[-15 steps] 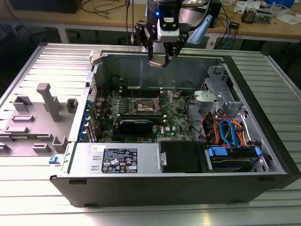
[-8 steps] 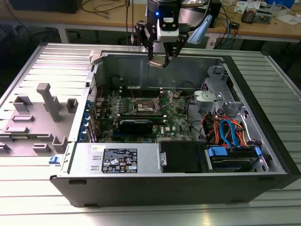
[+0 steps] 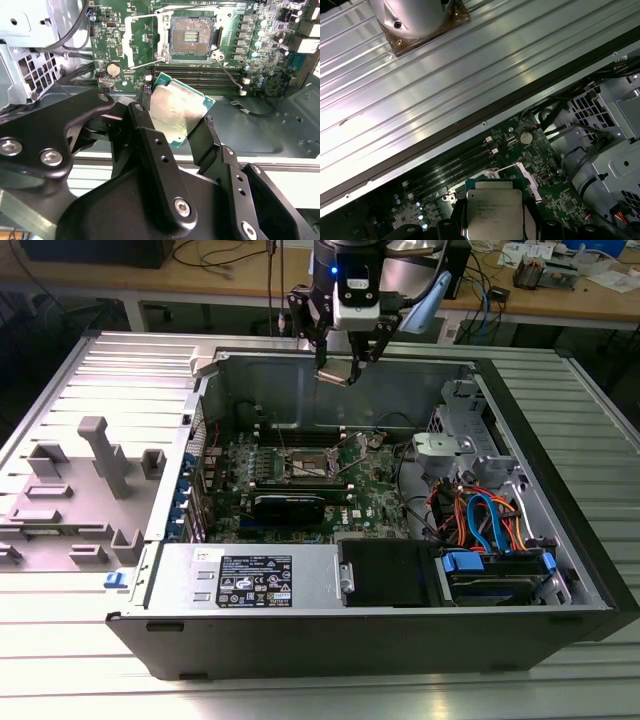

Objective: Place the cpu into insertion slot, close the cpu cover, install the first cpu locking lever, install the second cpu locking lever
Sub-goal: 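Place the cpu into insertion slot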

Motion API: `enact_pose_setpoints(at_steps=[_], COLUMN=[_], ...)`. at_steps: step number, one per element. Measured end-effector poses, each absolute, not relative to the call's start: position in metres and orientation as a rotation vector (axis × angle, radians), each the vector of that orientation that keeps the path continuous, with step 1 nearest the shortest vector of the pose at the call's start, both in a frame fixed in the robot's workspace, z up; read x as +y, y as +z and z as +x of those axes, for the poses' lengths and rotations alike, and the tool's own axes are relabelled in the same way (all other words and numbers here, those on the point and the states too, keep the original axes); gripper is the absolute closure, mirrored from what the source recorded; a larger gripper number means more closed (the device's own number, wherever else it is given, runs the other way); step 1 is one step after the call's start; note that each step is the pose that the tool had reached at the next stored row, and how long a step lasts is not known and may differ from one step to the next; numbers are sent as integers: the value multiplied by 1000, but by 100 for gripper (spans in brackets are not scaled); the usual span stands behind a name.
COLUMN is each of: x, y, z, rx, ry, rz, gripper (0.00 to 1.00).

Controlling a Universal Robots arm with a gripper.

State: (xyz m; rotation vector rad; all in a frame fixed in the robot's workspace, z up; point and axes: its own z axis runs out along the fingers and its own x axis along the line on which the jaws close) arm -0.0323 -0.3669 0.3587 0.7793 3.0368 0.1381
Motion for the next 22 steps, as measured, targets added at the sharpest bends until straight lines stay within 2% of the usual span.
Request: enact_pose_setpoints(at_steps=[22], x=[-368], y=[358], z=[-32], rx=[3004], ry=[137], rz=[885], gripper=[45])
